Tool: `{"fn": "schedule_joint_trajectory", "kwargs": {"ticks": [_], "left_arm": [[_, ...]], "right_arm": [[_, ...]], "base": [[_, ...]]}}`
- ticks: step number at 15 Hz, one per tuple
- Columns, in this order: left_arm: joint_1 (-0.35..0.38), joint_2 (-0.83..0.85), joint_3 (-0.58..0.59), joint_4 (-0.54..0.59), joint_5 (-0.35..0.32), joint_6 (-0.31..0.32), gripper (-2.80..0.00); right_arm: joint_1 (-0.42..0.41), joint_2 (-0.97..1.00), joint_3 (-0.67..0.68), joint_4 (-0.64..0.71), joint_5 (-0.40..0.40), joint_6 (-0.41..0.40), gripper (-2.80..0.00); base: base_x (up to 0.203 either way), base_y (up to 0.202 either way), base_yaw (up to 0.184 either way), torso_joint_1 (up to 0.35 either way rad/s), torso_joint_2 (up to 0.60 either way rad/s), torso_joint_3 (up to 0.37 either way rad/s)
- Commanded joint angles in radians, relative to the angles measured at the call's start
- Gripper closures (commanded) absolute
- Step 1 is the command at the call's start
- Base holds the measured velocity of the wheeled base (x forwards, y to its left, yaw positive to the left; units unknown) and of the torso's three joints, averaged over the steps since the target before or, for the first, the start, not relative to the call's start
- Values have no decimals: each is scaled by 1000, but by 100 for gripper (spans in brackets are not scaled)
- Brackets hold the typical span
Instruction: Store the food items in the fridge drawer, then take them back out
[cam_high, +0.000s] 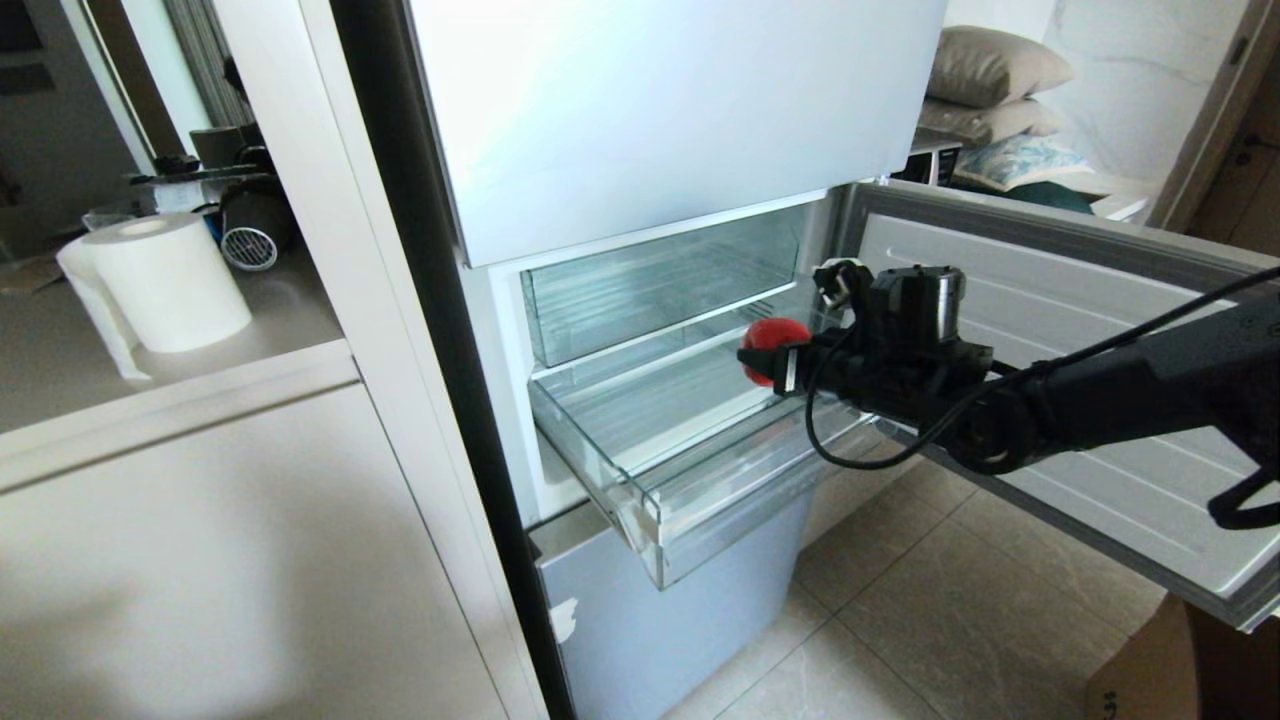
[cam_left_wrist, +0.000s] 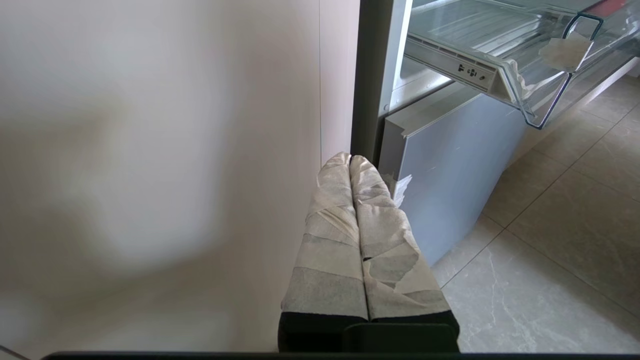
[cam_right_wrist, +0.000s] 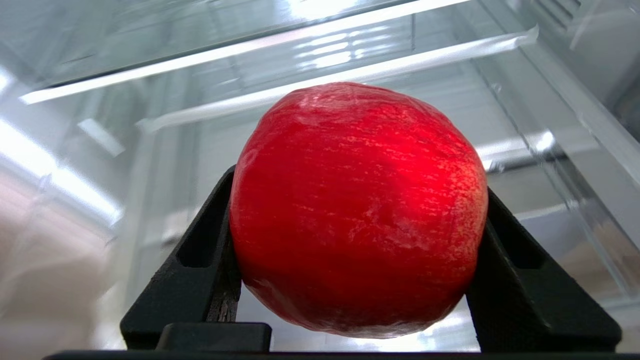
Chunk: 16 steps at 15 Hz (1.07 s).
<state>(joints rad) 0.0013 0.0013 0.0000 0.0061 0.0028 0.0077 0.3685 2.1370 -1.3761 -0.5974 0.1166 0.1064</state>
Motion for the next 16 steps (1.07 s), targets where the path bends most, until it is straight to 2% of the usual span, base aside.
{"fn": "schedule_joint_trajectory", "kwargs": {"ticks": [1, 7, 9, 10, 13, 16], "left_arm": [[0, 0, 0, 0, 0, 0, 0], [0, 0, 0, 0, 0, 0, 0], [0, 0, 0, 0, 0, 0, 0], [0, 0, 0, 0, 0, 0, 0], [0, 0, 0, 0, 0, 0, 0], [0, 0, 0, 0, 0, 0, 0]], "right_arm": [[1, 112, -94, 1, -6, 0, 0], [-1, 179, -275, 151, -7, -18, 0], [-3, 206, -329, 190, -8, -47, 0], [-4, 212, -349, 213, -8, -51, -280], [-6, 236, -395, 234, -10, -50, -280], [-3, 228, -398, 262, -55, -51, -280]], "base": [[0, 0, 0, 0, 0, 0], [0, 0, 0, 0, 0, 0], [0, 0, 0, 0, 0, 0], [0, 0, 0, 0, 0, 0], [0, 0, 0, 0, 0, 0], [0, 0, 0, 0, 0, 0]]}}
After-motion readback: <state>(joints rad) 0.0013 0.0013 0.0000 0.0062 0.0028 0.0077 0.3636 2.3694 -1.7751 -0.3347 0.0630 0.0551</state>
